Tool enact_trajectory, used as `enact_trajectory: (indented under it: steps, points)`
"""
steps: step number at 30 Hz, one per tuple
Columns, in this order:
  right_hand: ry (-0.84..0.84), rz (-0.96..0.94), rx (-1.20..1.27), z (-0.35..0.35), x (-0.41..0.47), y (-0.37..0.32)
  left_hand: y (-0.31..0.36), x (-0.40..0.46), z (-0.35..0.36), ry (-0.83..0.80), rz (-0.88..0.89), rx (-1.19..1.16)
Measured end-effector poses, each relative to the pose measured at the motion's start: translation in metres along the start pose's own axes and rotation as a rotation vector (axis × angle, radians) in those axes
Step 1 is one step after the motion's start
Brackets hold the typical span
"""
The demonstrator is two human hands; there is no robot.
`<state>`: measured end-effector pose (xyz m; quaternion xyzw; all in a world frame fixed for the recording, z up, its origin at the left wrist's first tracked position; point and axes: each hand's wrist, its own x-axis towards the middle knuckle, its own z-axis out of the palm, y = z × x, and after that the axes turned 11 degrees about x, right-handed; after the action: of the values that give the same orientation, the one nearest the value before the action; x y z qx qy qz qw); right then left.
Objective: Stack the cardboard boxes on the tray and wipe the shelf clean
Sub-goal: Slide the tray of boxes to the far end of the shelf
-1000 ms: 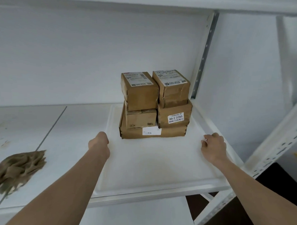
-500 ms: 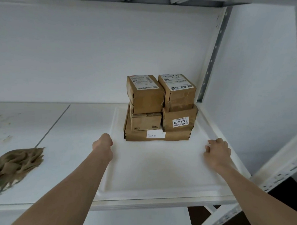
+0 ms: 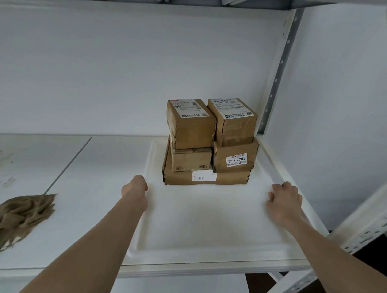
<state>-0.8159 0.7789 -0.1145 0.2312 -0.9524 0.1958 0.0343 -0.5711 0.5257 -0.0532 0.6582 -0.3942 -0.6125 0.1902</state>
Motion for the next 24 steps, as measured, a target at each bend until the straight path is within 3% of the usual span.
enact_trajectory:
  steps: [14,24]
  points:
    - [-0.018,-0.015,-0.071,0.005,-0.003,0.001,-0.003,0.007,-0.004,-0.048,0.031,0.044]
    - [0.137,0.066,0.145,0.003,-0.016,-0.033,0.004,0.004,-0.018,-0.054,0.124,0.151]
